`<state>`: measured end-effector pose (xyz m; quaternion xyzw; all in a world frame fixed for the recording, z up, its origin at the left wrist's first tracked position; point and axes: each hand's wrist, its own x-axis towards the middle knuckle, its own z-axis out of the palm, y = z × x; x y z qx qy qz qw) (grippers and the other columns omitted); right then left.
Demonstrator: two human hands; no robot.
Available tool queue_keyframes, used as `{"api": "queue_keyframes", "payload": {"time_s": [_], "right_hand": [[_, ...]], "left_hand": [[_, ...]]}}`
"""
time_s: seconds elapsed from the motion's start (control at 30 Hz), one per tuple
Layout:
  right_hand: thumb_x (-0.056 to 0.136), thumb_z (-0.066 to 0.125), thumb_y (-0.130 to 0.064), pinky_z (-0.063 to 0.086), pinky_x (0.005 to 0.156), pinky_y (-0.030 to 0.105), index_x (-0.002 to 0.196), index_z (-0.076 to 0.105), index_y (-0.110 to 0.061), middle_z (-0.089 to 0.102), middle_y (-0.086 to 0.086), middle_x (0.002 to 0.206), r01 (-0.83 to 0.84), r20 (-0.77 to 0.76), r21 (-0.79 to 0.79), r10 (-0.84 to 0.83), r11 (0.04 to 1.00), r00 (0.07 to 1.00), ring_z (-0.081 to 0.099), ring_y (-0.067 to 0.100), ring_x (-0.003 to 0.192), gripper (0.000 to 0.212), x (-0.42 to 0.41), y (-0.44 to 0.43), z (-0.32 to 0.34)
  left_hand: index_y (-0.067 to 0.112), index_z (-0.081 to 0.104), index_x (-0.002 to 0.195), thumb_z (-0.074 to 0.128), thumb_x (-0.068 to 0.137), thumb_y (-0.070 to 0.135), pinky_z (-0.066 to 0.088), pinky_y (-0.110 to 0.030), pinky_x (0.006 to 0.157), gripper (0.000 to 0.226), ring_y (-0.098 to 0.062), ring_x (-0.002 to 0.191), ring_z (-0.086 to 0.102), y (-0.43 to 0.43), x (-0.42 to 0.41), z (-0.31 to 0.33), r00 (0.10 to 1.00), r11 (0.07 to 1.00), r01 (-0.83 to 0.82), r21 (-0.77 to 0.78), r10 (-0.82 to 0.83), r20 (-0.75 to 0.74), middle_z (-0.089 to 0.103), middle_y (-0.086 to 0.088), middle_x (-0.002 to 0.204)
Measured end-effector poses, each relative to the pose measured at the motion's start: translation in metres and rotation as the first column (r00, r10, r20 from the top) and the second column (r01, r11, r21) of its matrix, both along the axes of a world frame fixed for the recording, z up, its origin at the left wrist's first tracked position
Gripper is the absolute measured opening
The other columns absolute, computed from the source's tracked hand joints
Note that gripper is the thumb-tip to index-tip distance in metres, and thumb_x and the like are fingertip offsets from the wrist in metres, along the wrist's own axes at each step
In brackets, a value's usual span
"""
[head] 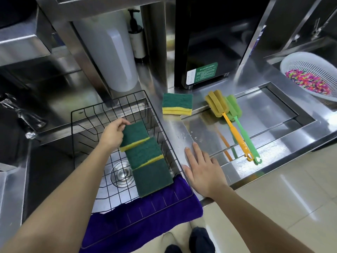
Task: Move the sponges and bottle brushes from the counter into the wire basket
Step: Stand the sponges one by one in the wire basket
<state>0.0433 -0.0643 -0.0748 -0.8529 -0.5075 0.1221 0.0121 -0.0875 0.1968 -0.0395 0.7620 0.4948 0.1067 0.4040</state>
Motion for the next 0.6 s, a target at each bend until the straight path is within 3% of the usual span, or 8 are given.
{"api": "queue_keyframes", "payload": {"time_s": [0.17, 0.33, 0.5, 0.6], "right_hand": [[0.095, 0.012, -0.052, 0.046, 0.089, 0.051, 0.140, 0.031, -0.016, 0.034, 0.016, 0.146, 0.011, 0.002, 0.002, -0.011, 1.000, 1.000, 0.046, 0.036, 0.118, 0.061, 0.000, 0.001, 0.000], [0.095, 0.014, -0.051, 0.048, 0.087, 0.052, 0.138, 0.032, -0.016, 0.037, 0.017, 0.144, 0.012, 0.014, 0.011, -0.012, 1.000, 1.000, 0.048, 0.036, 0.116, 0.059, 0.000, 0.000, 0.000], [0.095, 0.014, -0.051, 0.048, 0.087, 0.052, 0.138, 0.033, -0.015, 0.038, 0.017, 0.144, 0.012, 0.013, 0.013, -0.013, 1.000, 1.000, 0.048, 0.036, 0.117, 0.059, 0.000, 0.000, -0.001], [0.095, 0.012, -0.052, 0.047, 0.088, 0.052, 0.138, 0.031, -0.016, 0.036, 0.017, 0.144, 0.009, 0.014, 0.022, -0.009, 1.000, 1.000, 0.047, 0.036, 0.118, 0.059, 0.000, 0.000, -0.001]], "left_hand": [[0.014, 0.059, 0.105, 0.038, 0.098, 0.010, 0.038, -0.034, 0.081, 0.023, -0.021, 0.100, 0.049, -0.003, -0.002, -0.011, 0.997, 0.995, -0.023, -0.092, 0.029, 0.073, 0.055, -0.007, 0.110], [0.010, 0.054, 0.117, 0.043, 0.097, 0.020, 0.039, -0.035, 0.080, 0.025, -0.020, 0.096, 0.048, -0.016, 0.004, -0.019, 0.970, 0.968, -0.178, -0.177, 0.203, 0.135, 0.053, -0.004, 0.108], [0.009, 0.058, 0.112, 0.055, 0.091, 0.013, 0.043, -0.032, 0.078, 0.022, -0.022, 0.094, 0.052, -0.027, 0.011, -0.027, 0.872, 0.895, -0.354, -0.271, 0.421, 0.250, 0.055, -0.007, 0.108], [0.012, 0.059, 0.106, 0.057, 0.090, 0.012, 0.047, -0.034, 0.078, 0.017, -0.023, 0.093, 0.054, -0.027, 0.015, -0.026, 0.859, 0.897, -0.358, -0.261, 0.426, 0.284, 0.056, -0.008, 0.108]]}}
